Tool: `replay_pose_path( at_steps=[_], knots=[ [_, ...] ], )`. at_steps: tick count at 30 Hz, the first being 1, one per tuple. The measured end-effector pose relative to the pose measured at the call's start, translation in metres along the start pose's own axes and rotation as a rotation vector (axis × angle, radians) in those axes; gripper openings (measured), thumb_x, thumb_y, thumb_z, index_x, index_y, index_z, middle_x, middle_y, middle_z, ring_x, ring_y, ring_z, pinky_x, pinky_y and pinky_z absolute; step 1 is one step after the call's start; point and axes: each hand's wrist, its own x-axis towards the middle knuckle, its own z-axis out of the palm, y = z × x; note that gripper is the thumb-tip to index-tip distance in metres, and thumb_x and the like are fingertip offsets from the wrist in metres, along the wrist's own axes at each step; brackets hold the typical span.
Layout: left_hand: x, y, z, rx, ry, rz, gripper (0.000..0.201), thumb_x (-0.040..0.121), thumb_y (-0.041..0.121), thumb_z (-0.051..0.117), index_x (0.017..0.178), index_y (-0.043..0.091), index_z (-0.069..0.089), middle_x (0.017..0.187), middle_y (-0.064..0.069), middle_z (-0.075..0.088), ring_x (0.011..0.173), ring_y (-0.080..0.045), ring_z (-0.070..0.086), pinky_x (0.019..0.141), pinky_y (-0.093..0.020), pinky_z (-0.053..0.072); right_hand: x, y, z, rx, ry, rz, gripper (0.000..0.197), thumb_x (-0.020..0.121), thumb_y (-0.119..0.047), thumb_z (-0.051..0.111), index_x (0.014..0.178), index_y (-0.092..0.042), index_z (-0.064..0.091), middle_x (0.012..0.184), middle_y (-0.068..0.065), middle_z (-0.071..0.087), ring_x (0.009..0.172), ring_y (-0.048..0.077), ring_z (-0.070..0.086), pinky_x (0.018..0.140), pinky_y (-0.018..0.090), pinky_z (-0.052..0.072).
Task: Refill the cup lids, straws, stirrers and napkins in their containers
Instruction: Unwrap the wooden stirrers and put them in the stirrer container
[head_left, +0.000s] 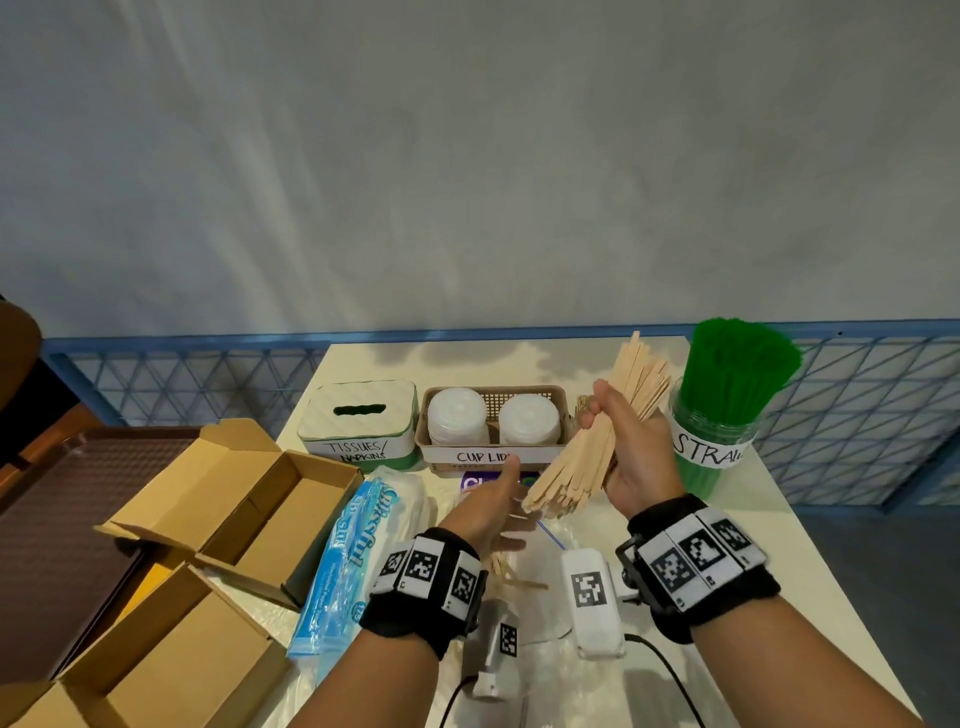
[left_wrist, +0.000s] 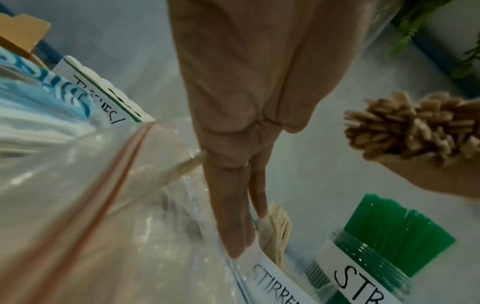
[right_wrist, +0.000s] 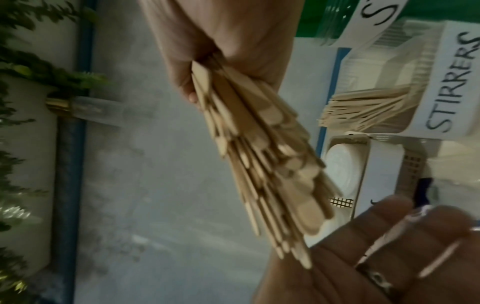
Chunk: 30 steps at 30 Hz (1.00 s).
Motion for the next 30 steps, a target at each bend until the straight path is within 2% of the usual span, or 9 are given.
replay_pose_path(
  at_steps=[3,7,11,15,20,22,26,28,30],
  knots=[
    [-0.005,0.002,0.003,-0.188,-0.053,-0.041,0.062,0.098,0.053,0.017,0.099,0.011,0.063,0.093,-0.013,0.068,0.081,-0.021,0.065,0.066,-0.029,0.054,-0.001,0.003,0.01,-0.106,-0.031,-0.096,0.01,0.09,-0.013,0.058,0.081,-0.013,0.053,0.056,-0.001,0.05,0.05,0.008,0.051,0.054,0.022,0.047],
    [-0.01,0.011,0.007,-0.471,-0.196,-0.084,0.06,0.101,0.043,0.016,0.104,0.002,0.06,0.089,-0.02,0.071,0.077,-0.029,0.071,0.067,-0.035,0.058,-0.003,0.016,0.019,-0.298,-0.071,-0.202,0.008,0.088,-0.017,0.062,0.084,-0.013,0.057,0.059,-0.003,0.056,0.054,0.009,0.054,0.058,0.024,0.047],
    [-0.011,0.015,0.006,-0.547,-0.186,-0.077,0.049,0.102,0.03,0.023,0.096,-0.001,0.061,0.08,-0.017,0.072,0.068,-0.03,0.071,0.064,-0.035,0.058,-0.006,0.023,0.023,-0.41,-0.092,-0.313,0.015,0.084,-0.017,0.067,0.091,-0.007,0.059,0.068,0.0,0.061,0.062,0.007,0.06,0.062,0.019,0.049],
    [-0.012,0.015,0.004,-0.564,-0.238,-0.104,0.046,0.101,0.033,0.028,0.106,-0.001,0.059,0.09,-0.019,0.068,0.076,-0.031,0.071,0.069,-0.037,0.058,-0.01,0.026,0.02,-0.466,-0.124,-0.298,0.02,0.078,-0.016,0.073,0.093,-0.016,0.059,0.084,0.002,0.067,0.081,0.017,0.067,0.075,0.029,0.055],
    [-0.015,0.018,0.002,-0.534,-0.292,-0.087,0.042,0.101,0.034,0.032,0.112,0.002,0.056,0.094,-0.019,0.065,0.075,-0.026,0.071,0.067,-0.035,0.059,-0.012,0.03,0.009,-0.516,-0.185,-0.238,0.027,0.077,-0.011,0.073,0.098,-0.013,0.058,0.083,-0.006,0.065,0.074,0.0,0.066,0.07,0.019,0.053],
    [-0.016,0.02,0.003,-0.485,-0.304,-0.057,0.04,0.099,0.035,0.035,0.111,0.005,0.059,0.091,-0.017,0.066,0.074,-0.024,0.071,0.067,-0.034,0.058,-0.013,0.032,0.004,-0.522,-0.197,-0.219,0.026,0.077,-0.01,0.073,0.099,-0.009,0.059,0.082,-0.004,0.066,0.076,0.003,0.066,0.074,0.022,0.054],
    [-0.017,0.028,0.009,-0.37,-0.344,-0.036,0.045,0.098,0.044,0.034,0.11,0.009,0.059,0.086,-0.014,0.069,0.072,-0.022,0.07,0.065,-0.03,0.059,-0.011,0.029,-0.002,-0.494,-0.189,-0.188,0.011,0.081,-0.014,0.068,0.088,-0.017,0.06,0.08,0.0,0.066,0.078,0.011,0.066,0.077,0.03,0.053],
    [-0.014,0.035,0.012,-0.259,-0.344,-0.008,0.052,0.097,0.051,0.028,0.107,0.012,0.061,0.085,-0.01,0.071,0.076,-0.021,0.07,0.072,-0.028,0.059,-0.006,0.021,-0.005,-0.467,-0.162,-0.194,0.007,0.084,-0.016,0.066,0.086,-0.016,0.059,0.081,0.003,0.064,0.08,0.017,0.064,0.079,0.036,0.053],
    [-0.006,0.045,0.015,-0.162,-0.268,0.043,0.055,0.099,0.049,0.024,0.109,0.008,0.059,0.092,-0.011,0.069,0.084,-0.022,0.068,0.079,-0.027,0.057,0.004,0.008,-0.008,-0.446,-0.119,-0.243,0.011,0.085,-0.015,0.063,0.089,-0.007,0.057,0.077,0.007,0.062,0.077,0.022,0.062,0.078,0.041,0.054]
  ],
)
